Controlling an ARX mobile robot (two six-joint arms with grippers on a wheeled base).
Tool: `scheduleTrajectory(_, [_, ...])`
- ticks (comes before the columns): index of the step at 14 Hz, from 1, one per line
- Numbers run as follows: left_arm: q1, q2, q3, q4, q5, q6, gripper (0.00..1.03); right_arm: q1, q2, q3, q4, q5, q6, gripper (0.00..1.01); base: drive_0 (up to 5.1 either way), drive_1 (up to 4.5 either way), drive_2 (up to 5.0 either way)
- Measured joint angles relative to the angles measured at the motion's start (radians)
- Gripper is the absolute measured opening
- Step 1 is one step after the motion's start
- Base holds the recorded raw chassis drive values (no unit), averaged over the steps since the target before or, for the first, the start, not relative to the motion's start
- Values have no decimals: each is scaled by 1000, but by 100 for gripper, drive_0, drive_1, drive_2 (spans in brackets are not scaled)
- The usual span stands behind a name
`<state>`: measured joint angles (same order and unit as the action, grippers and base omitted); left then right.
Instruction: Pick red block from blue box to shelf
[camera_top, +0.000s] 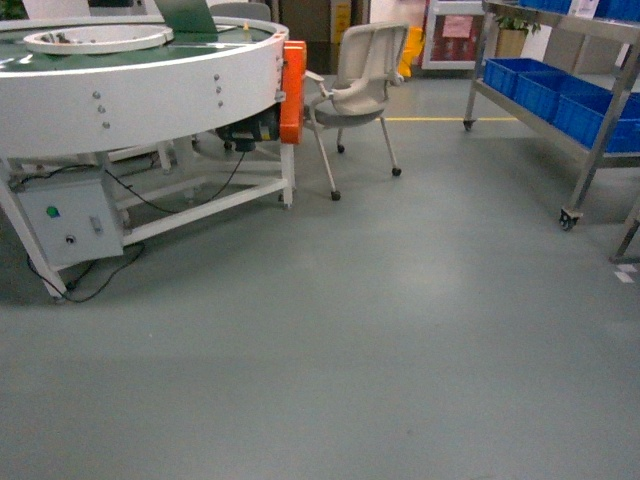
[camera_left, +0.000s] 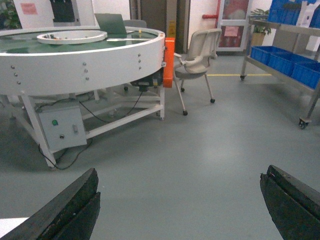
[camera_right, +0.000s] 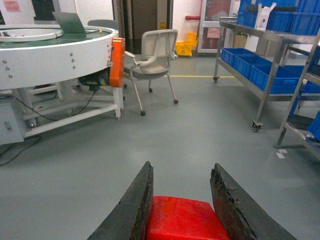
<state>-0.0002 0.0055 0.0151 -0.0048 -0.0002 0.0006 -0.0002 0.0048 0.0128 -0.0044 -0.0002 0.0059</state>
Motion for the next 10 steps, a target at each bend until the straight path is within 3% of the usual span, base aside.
scheduleTrajectory(10, [0,0,0,0,0,0,98,0,0,0,3,0,0,28,0,0,0])
